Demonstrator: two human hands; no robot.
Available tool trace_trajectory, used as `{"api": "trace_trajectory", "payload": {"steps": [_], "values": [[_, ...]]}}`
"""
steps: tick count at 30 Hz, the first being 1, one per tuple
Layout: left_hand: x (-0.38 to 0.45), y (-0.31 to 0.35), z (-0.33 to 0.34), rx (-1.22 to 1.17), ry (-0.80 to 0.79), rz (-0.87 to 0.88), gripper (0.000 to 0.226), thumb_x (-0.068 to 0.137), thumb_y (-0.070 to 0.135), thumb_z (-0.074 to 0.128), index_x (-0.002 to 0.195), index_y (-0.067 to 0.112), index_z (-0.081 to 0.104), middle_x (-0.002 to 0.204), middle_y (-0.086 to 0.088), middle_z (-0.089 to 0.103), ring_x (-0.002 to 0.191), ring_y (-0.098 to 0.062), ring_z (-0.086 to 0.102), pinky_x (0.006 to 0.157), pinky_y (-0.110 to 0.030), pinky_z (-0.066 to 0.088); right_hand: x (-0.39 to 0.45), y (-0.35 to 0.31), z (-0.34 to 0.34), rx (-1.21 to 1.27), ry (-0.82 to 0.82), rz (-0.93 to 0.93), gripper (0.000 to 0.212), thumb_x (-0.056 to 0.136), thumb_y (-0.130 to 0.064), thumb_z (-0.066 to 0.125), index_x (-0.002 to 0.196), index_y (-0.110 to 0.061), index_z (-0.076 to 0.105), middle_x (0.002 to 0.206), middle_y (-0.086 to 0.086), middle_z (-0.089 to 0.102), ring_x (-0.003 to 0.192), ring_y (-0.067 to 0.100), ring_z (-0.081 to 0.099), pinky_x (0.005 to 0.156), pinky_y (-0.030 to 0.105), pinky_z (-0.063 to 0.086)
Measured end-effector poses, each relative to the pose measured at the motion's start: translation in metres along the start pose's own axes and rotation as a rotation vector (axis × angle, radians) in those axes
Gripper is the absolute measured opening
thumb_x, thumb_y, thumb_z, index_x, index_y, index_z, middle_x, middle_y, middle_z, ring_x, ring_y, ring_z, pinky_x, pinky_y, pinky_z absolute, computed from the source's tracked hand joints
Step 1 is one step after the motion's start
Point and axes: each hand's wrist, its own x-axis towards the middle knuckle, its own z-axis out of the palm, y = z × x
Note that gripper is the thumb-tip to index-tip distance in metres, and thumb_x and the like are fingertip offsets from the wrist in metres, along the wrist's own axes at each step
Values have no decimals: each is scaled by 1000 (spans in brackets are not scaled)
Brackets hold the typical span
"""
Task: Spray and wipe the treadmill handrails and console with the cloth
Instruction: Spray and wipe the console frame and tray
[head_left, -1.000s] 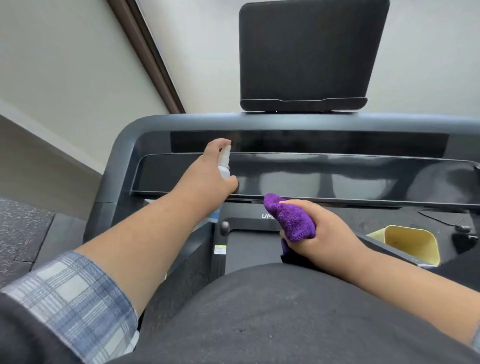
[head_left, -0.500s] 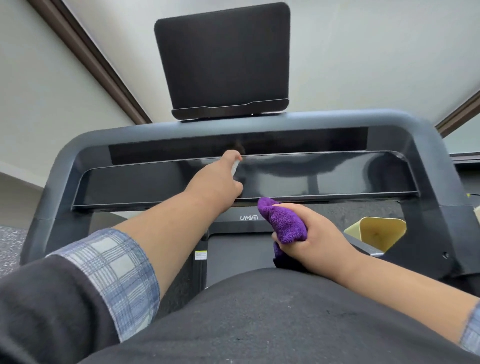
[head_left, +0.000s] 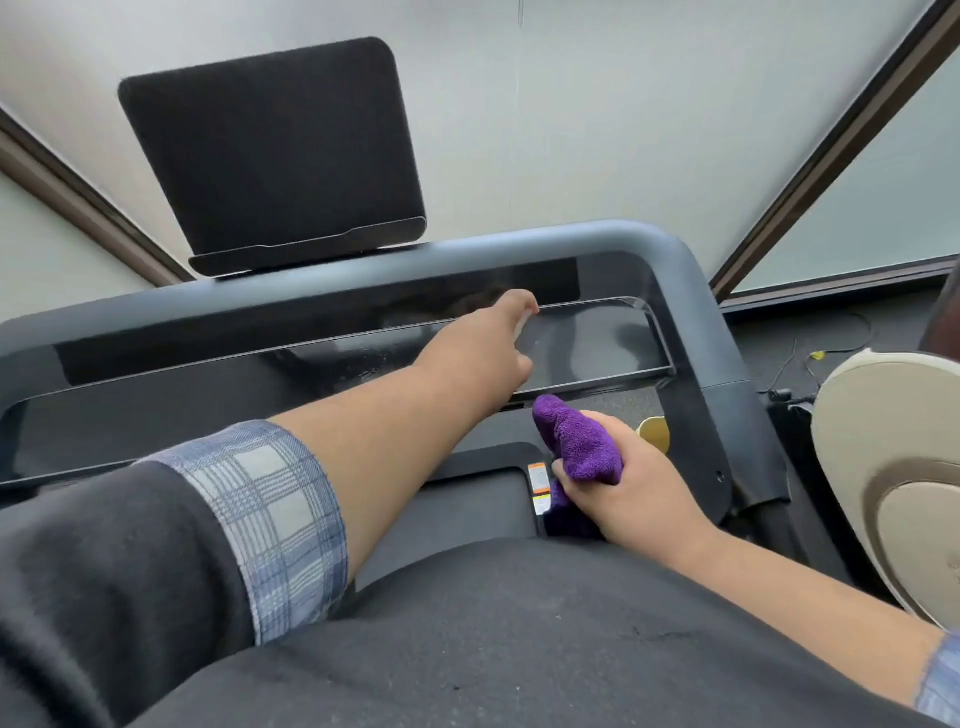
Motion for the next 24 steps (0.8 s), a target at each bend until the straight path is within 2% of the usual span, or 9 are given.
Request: {"api": "trace_trajectory", "payload": {"steps": [4, 7, 8, 11, 13, 15, 17, 20, 24], "values": [[-1, 0, 0, -97, 76, -58, 58, 80, 20, 47, 129, 48, 33, 77, 9, 57, 56, -9, 54, 40, -25, 39, 0, 3, -11, 73, 67, -11, 42, 84, -23, 74, 115, -49, 62, 103, -25, 70, 100, -5, 63, 80, 3, 41], [-20, -14, 5, -136, 100, -103, 59, 82, 23, 45, 130, 54, 29, 81, 11, 63, 56, -12, 58, 47, -28, 43, 14, -3, -20, 203, 219, -68, 41, 82, -25, 71, 113, -49, 62, 100, -12, 72, 97, 8, 67, 89, 20, 49], [-28, -19, 7, -143, 104, -118, 59, 83, 23, 47, 129, 55, 29, 84, 11, 66, 59, -13, 59, 51, -30, 45, 23, -5, -25, 196, 293, -115, 41, 81, -26, 70, 112, -50, 61, 100, -11, 71, 97, 9, 67, 89, 20, 49], [-54, -32, 13, -177, 96, -136, 60, 87, 23, 52, 130, 57, 28, 98, 15, 71, 72, -13, 62, 70, -36, 53, 62, -10, -42, -83, 454, -247, 53, 78, -31, 69, 128, -40, 56, 126, -9, 60, 121, 14, 53, 106, 25, 37], [-69, -40, 15, -200, 103, -159, 61, 88, 25, 53, 130, 61, 28, 81, 19, 66, 67, -7, 60, 64, -32, 50, 95, -10, -50, -353, 365, -246, 68, 77, -40, 70, 141, -28, 49, 145, 1, 47, 135, 21, 37, 116, 31, 25], [-83, -47, 15, -211, 107, -166, 60, 89, 29, 54, 128, 66, 27, 72, 25, 61, 58, -3, 58, 54, -26, 42, 122, -7, -49, -674, 163, -132, 79, 81, -58, 63, 151, -33, 36, 158, 5, 32, 146, 27, 21, 121, 40, 15], [-94, -53, 14, -209, 118, -152, 60, 89, 31, 55, 127, 67, 26, 76, 36, 58, 59, 5, 57, 50, -22, 37, 134, 0, -39, -903, 28, -61, 88, 79, -79, 44, 155, -39, 24, 164, 7, 19, 151, 30, 9, 123, 48, 6], [-104, -65, 11, -234, 167, -134, 61, 85, 34, 56, 124, 71, 27, 81, 42, 57, 67, 12, 56, 52, -19, 35, 134, 3, -16, -996, 24, -91, 98, 72, -92, 22, 156, -40, 17, 166, 9, 9, 151, 32, 4, 122, 52, 1], [-111, -74, 12, -201, 170, -173, 64, 85, 32, 58, 124, 71, 27, 86, 43, 56, 74, 13, 56, 57, -18, 36, 135, -19, 35, -1060, -66, -273, 98, 75, -93, 8, 156, -40, 20, 166, 10, 13, 150, 38, 8, 120, 57, 5]]}}
